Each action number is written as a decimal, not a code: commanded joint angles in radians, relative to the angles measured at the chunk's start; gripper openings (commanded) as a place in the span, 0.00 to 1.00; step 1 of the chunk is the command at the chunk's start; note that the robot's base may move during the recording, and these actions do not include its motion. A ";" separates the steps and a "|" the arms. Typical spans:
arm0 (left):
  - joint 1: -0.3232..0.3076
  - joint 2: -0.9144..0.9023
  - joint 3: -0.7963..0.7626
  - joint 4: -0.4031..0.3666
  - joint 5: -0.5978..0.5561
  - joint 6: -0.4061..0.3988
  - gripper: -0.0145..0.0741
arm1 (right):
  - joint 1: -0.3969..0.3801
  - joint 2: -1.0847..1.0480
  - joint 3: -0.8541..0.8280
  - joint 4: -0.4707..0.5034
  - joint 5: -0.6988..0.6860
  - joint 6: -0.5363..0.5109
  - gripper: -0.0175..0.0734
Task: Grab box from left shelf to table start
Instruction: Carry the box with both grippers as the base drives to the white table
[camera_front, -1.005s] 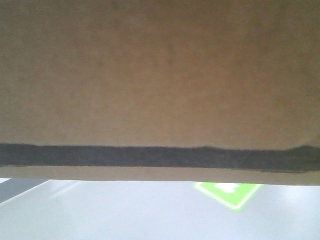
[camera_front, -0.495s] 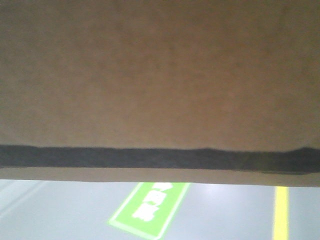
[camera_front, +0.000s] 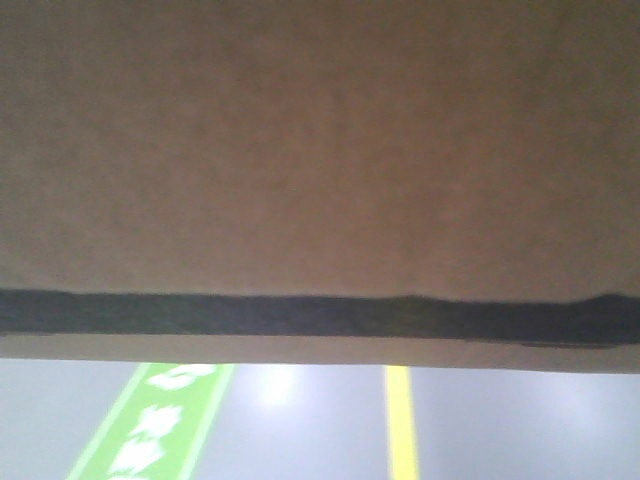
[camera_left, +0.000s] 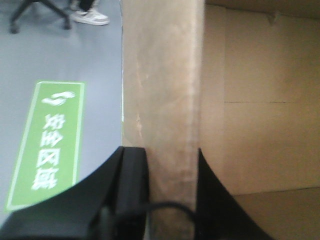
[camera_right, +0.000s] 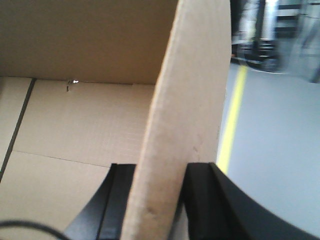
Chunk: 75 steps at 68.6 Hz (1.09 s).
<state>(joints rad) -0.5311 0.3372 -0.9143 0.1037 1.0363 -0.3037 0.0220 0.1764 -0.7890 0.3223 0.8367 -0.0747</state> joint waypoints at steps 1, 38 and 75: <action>-0.015 -0.002 -0.045 -0.091 -0.202 -0.021 0.05 | -0.004 0.021 -0.024 -0.038 -0.139 -0.016 0.26; -0.015 -0.002 -0.045 -0.091 -0.202 -0.021 0.05 | -0.004 0.021 -0.024 -0.038 -0.139 -0.016 0.26; -0.015 -0.002 -0.045 -0.091 -0.202 -0.021 0.05 | -0.004 0.021 -0.024 -0.038 -0.139 -0.016 0.26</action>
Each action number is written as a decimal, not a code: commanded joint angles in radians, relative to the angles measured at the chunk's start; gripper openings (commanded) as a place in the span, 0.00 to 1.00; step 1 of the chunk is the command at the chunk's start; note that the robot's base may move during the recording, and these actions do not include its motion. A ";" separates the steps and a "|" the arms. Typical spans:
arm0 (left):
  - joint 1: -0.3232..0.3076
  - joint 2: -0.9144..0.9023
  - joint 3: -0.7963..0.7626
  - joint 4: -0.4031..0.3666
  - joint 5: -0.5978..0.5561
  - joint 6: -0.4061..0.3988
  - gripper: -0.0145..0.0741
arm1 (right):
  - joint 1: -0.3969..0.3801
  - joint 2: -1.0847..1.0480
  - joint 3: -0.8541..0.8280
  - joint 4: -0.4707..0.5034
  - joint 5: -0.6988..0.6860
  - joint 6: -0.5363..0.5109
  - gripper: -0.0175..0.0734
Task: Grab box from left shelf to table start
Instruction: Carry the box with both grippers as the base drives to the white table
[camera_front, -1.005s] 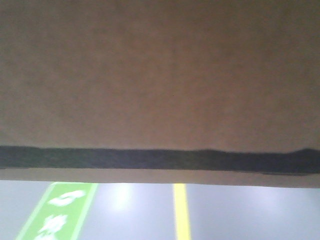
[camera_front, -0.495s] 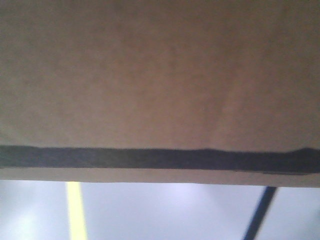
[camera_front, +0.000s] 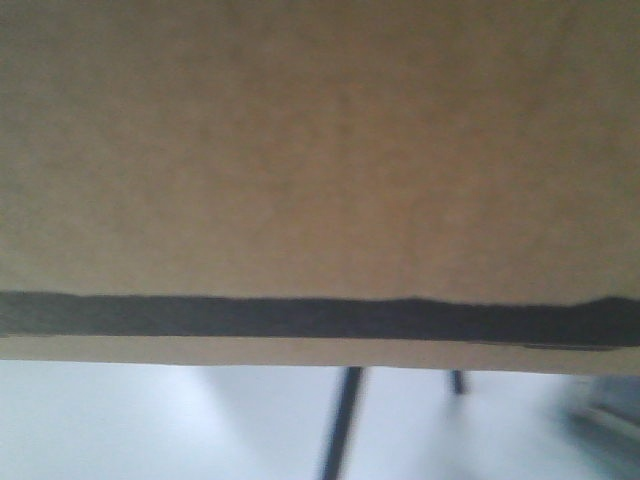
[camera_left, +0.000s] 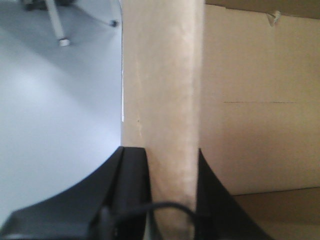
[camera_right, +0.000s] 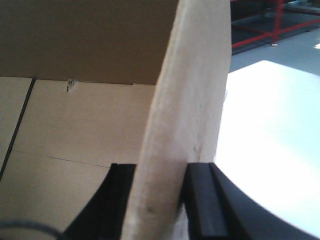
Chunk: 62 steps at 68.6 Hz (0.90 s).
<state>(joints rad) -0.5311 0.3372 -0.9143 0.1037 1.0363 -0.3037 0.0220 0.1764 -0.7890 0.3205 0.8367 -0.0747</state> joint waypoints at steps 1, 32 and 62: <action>-0.015 -0.002 -0.045 -0.091 -0.202 -0.021 0.05 | -0.004 0.021 -0.024 -0.037 -0.139 -0.016 0.26; -0.015 -0.002 -0.045 -0.091 -0.202 -0.021 0.05 | -0.004 0.021 -0.024 -0.037 -0.139 -0.016 0.26; -0.015 -0.002 -0.045 -0.091 -0.202 -0.021 0.05 | -0.004 0.021 -0.024 -0.037 -0.139 -0.016 0.26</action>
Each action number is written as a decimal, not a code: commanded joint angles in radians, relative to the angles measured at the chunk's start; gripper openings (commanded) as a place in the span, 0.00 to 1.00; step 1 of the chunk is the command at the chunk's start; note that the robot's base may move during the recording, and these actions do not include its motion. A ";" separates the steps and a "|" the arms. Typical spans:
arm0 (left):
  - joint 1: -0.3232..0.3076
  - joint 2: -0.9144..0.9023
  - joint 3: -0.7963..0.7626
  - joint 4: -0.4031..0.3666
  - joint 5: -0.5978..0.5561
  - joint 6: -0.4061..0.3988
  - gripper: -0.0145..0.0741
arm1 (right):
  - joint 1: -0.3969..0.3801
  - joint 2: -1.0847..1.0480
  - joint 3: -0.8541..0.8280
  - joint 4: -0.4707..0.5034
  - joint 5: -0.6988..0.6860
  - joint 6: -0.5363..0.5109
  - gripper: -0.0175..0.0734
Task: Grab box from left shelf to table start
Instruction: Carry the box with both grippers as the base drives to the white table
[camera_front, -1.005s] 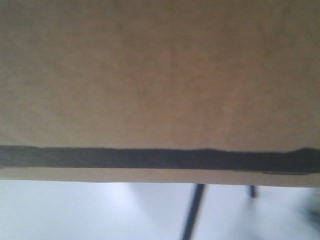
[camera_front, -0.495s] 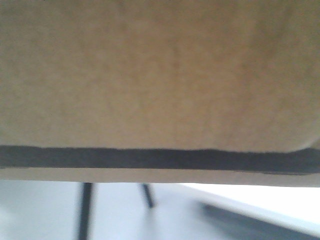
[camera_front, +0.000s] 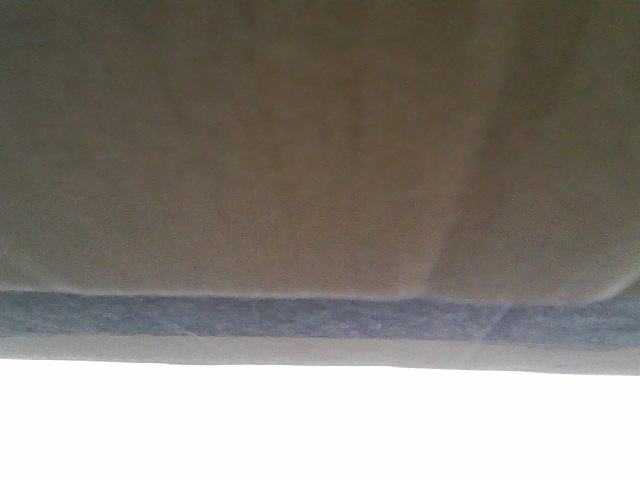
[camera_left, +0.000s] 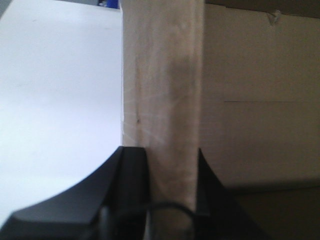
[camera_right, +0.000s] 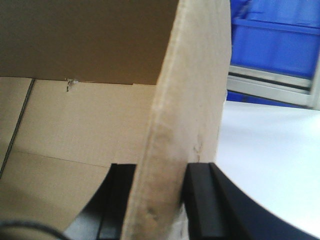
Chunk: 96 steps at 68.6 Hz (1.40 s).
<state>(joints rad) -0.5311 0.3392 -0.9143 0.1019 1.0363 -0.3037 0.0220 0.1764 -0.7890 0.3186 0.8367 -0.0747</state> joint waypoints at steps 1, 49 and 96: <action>-0.015 -0.004 -0.045 -0.089 -0.202 -0.021 0.05 | -0.004 0.021 -0.024 -0.035 -0.139 -0.016 0.26; -0.015 -0.004 -0.045 -0.089 -0.202 -0.021 0.05 | -0.004 0.021 -0.024 -0.035 -0.139 -0.016 0.26; -0.015 -0.004 -0.045 -0.089 -0.202 -0.021 0.05 | -0.004 0.021 -0.024 -0.035 -0.139 -0.016 0.26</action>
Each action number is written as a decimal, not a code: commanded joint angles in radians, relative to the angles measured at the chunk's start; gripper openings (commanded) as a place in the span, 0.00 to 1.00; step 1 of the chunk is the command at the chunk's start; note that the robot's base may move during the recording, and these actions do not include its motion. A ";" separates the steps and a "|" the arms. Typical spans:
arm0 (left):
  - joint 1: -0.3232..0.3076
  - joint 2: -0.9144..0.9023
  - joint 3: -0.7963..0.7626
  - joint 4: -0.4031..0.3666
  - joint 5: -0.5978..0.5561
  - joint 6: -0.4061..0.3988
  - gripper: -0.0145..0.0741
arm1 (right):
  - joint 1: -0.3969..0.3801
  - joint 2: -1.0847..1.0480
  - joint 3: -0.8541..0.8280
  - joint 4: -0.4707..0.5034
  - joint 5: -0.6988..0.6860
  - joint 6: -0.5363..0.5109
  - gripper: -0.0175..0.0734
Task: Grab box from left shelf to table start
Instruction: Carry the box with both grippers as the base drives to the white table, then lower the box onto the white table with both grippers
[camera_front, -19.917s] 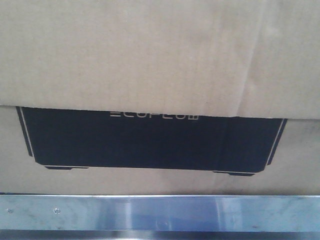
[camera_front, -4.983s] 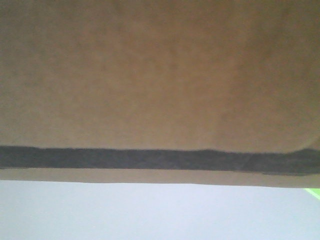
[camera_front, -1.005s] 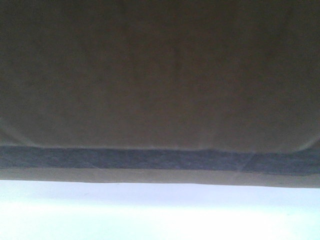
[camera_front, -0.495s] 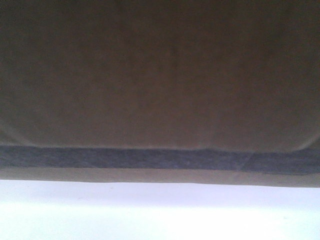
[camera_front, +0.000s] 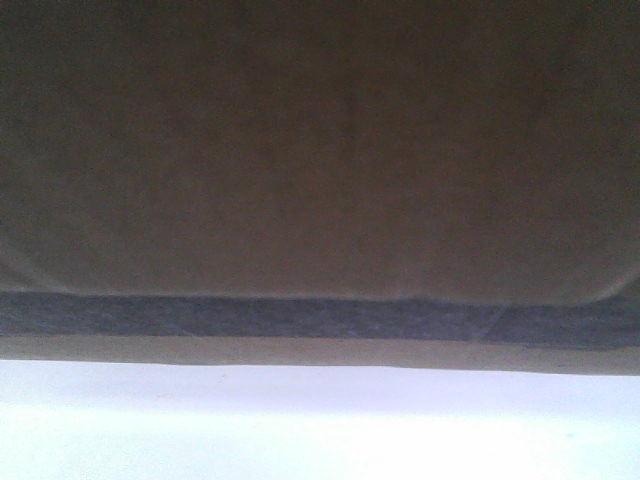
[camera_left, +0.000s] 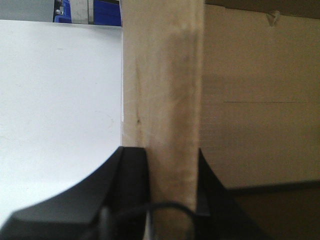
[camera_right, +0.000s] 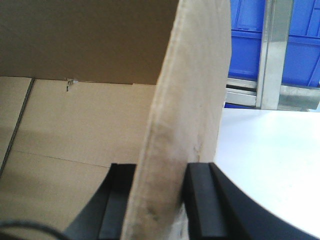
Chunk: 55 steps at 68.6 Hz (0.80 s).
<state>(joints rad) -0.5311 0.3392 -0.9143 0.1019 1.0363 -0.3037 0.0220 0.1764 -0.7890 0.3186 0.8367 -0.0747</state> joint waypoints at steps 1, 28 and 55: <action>-0.015 -0.004 -0.045 -0.089 -0.202 -0.021 0.05 | -0.004 0.021 -0.024 -0.035 -0.139 -0.016 0.26; -0.015 -0.002 -0.045 -0.102 -0.218 -0.021 0.05 | -0.004 0.023 -0.024 -0.035 -0.140 -0.016 0.26; -0.015 0.313 -0.296 0.036 -0.084 -0.021 0.05 | -0.004 0.395 -0.231 -0.045 0.066 -0.016 0.26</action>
<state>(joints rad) -0.5311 0.5811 -1.1130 0.1701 1.1087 -0.3096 0.0220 0.4571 -0.9337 0.2940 0.9264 -0.0747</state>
